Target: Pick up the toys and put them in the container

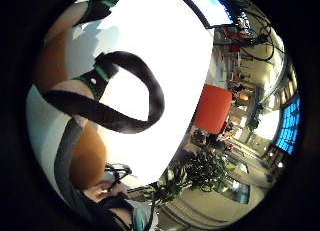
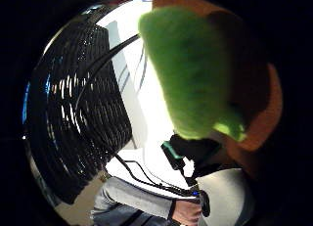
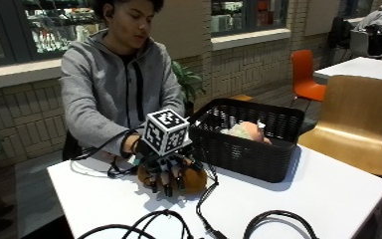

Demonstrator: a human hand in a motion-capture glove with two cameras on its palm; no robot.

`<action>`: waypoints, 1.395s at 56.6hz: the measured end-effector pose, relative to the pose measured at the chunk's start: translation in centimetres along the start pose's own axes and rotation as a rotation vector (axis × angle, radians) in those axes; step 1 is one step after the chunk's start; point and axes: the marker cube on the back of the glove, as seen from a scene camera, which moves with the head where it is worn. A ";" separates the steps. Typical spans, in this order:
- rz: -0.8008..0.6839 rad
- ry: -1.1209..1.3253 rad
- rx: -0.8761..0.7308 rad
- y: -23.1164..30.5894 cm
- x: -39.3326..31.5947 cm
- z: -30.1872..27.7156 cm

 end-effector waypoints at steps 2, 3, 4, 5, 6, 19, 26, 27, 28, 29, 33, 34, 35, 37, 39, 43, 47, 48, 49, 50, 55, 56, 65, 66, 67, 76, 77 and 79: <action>0.005 -0.004 0.022 -0.1 -0.1 0.1; 0.006 -0.008 0.031 -0.2 -0.1 0.1; 0.006 -0.014 0.039 -0.3 0.0 0.1; 0.006 -0.021 0.045 -0.4 0.0 0.1; 0.004 -0.026 0.050 -0.4 0.1 0.1; -0.031 -0.020 0.191 -0.7 0.3 -0.3; -0.070 -0.139 0.263 0.1 0.9 -2.6; -0.073 -0.161 0.280 0.3 1.0 -3.3; -0.078 -0.178 0.299 0.4 1.1 -4.1; -0.084 -0.191 0.318 0.4 1.3 -4.9; -0.125 -0.221 0.367 0.8 1.5 -8.9; -0.137 -0.225 0.376 1.1 1.3 -9.8; -0.150 -0.227 0.387 1.4 0.9 -10.7; -0.175 -0.225 0.413 2.1 0.0 -12.3; -0.206 -0.214 0.443 2.7 -1.3 -14.0; -0.274 -0.172 0.518 4.2 -4.8 -16.6; -0.341 -0.136 0.552 4.7 -7.8 -18.8; -0.359 -0.128 0.554 4.7 -8.6 -19.2; -0.377 -0.119 0.553 4.8 -9.5 -19.7; -0.395 -0.111 0.550 4.8 -10.4 -20.0; -0.449 -0.089 0.526 4.4 -14.8 -21.6; -0.450 -0.088 0.522 4.2 -15.5 -21.8; -0.395 -0.082 0.498 1.2 -18.8 -22.7; -0.393 -0.082 0.495 0.9 -19.0 -22.6; -0.391 -0.084 0.491 0.7 -19.1 -22.6; -0.300 -0.108 0.354 -0.8 -18.9 -21.4; -0.294 -0.103 0.316 -0.7 -18.8 -21.3; -0.290 -0.082 0.255 -0.5 -18.6 -21.0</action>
